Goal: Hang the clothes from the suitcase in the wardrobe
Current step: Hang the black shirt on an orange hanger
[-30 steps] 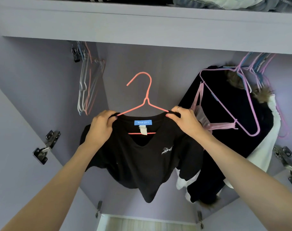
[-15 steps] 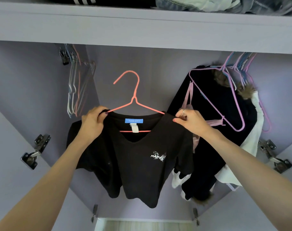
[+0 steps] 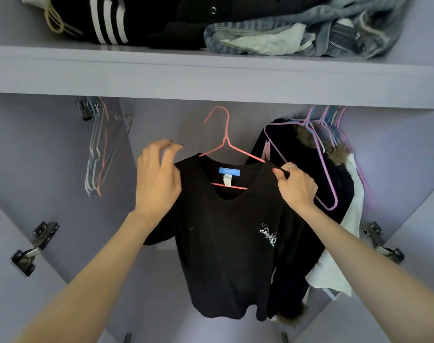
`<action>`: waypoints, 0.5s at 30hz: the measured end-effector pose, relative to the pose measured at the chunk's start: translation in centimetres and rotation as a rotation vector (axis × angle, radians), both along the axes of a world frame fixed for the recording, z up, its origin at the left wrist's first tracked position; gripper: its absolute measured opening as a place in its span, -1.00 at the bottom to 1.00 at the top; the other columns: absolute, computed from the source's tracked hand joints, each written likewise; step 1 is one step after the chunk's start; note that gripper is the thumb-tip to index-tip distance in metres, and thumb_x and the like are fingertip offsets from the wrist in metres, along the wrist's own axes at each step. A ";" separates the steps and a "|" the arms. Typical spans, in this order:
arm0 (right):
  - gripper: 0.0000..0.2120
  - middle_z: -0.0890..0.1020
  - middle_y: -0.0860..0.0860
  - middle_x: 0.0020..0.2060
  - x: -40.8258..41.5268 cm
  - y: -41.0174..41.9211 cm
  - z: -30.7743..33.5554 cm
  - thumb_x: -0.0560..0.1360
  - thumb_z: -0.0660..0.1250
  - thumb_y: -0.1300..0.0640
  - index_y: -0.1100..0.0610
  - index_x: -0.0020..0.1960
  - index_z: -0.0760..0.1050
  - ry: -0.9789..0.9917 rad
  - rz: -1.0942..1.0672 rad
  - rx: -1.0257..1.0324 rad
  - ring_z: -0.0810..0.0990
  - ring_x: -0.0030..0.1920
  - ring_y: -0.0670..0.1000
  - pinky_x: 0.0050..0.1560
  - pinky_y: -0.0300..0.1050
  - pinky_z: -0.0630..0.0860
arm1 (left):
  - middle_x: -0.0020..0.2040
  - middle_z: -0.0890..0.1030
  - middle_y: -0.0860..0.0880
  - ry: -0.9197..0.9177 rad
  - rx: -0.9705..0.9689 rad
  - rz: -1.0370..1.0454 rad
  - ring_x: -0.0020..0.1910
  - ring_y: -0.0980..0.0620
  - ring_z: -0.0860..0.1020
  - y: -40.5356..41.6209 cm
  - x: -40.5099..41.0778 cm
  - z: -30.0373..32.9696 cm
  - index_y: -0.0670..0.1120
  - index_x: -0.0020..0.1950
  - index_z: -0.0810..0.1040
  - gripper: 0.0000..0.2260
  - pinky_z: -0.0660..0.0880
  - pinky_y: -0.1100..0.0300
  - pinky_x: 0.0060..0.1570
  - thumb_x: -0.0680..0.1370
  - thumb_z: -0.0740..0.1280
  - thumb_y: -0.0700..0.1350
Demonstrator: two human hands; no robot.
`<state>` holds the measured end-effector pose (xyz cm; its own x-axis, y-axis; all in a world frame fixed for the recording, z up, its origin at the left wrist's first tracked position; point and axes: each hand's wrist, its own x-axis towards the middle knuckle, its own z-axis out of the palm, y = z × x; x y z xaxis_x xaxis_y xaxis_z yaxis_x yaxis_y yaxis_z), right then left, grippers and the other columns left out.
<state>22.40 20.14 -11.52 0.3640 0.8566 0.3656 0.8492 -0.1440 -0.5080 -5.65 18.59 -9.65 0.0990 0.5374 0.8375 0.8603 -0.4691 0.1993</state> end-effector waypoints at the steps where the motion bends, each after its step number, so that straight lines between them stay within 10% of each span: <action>1: -0.74 0.64 0.20 -0.04 0.6 0.0 0.5 0.58 0.19 -0.03 0.16 0.05 0.48 0.000 -0.035 0.014 0.56 0.06 0.27 -0.07 0.00 0.39 | 0.20 0.43 -0.24 0.021 0.070 -0.009 0.22 -0.17 0.35 0.1 1.0 0.9 -0.18 0.23 0.40 -0.61 0.30 -0.03 0.18 0.43 0.16 -0.41; 15: -0.69 0.57 0.22 0.13 2.5 3.4 4.3 0.62 0.12 0.03 0.22 0.19 0.45 0.422 -0.275 0.068 0.50 0.18 0.28 0.06 0.06 0.43 | 0.52 0.03 -0.20 0.228 0.200 0.170 0.48 -0.30 -0.07 2.9 4.8 5.8 -0.03 0.53 0.04 -0.32 -0.15 -0.27 0.40 0.46 0.20 -0.31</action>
